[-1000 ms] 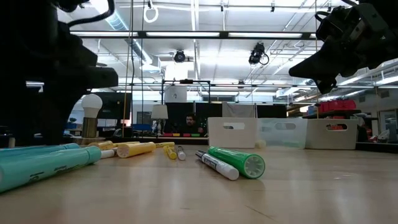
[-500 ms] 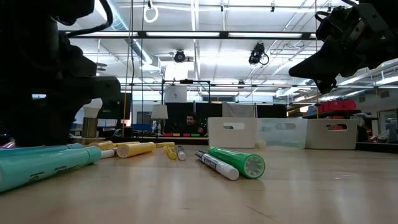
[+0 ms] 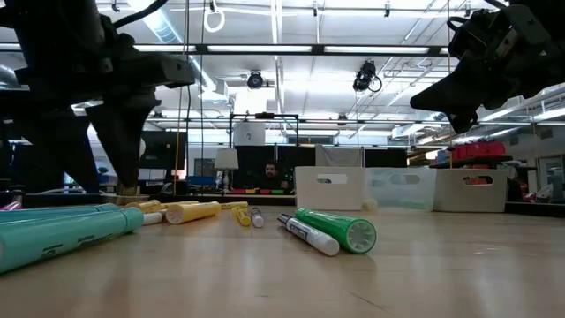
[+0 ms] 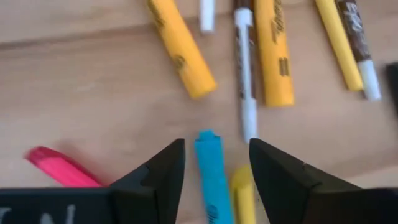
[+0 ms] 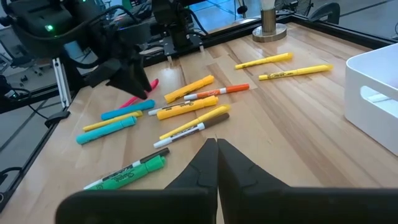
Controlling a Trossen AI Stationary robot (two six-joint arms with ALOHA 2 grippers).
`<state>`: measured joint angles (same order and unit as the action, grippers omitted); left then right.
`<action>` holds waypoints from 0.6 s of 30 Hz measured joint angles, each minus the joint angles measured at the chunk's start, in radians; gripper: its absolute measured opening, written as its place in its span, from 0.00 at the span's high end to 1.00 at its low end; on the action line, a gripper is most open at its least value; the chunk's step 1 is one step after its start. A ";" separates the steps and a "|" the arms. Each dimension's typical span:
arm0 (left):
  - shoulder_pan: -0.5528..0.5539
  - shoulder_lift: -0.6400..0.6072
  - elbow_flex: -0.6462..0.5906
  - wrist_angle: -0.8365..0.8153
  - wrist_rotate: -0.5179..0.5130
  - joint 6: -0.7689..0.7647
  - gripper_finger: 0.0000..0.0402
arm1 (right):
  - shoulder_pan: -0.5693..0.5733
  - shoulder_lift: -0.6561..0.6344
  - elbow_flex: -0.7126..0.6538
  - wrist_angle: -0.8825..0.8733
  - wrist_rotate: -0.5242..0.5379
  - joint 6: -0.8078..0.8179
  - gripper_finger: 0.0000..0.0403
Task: Pick & Place Markers
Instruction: Put the blue highlighter pen into the transparent bin
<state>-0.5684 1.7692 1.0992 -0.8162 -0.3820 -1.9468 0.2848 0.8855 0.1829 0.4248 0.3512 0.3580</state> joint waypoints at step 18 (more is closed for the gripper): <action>0.016 0.048 0.000 0.034 0.038 -0.004 0.67 | 0.000 0.000 0.000 -0.015 0.026 0.000 1.00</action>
<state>-0.5528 1.8167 1.0995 -0.7818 -0.3442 -1.9508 0.2848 0.8860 0.1829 0.4094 0.3775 0.3580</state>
